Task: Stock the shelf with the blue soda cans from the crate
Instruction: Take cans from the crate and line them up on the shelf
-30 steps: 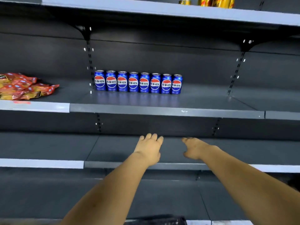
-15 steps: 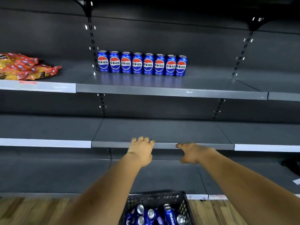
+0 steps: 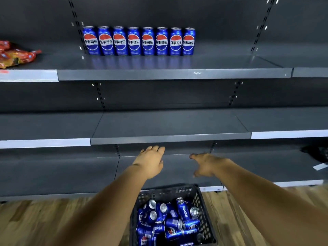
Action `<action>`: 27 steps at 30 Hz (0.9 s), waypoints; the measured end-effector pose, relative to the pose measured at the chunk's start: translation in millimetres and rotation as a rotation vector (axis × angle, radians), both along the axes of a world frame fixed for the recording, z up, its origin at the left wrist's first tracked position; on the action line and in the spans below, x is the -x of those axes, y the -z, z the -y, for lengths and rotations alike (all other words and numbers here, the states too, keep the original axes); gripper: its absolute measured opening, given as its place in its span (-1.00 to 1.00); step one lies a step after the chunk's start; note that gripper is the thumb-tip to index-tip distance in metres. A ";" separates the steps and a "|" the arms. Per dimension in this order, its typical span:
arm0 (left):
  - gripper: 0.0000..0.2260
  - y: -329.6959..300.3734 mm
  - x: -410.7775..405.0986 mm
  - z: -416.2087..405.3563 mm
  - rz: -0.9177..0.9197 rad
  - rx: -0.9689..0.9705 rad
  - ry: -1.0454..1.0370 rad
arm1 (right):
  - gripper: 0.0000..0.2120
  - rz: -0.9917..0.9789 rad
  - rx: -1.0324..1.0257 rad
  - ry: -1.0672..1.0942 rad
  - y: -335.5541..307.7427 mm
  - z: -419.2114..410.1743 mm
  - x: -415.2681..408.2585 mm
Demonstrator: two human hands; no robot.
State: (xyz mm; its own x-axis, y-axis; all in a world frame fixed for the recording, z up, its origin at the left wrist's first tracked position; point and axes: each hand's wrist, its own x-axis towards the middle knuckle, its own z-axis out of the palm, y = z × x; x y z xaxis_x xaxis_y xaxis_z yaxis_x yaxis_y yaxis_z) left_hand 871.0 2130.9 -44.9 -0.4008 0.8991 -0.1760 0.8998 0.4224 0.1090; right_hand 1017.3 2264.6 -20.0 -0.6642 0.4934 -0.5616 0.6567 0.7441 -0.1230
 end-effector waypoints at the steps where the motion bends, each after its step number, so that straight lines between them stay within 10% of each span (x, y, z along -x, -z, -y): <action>1: -0.53 2.8 -3.0 -1.5 0.011 -0.012 -0.006 | -0.20 -0.024 0.046 0.035 4.3 -1.4 -1.3; 27: -0.61 215.0 -3.8 32.1 0.418 0.117 -0.616 | -0.46 -0.249 0.455 0.549 226.5 19.7 -28.2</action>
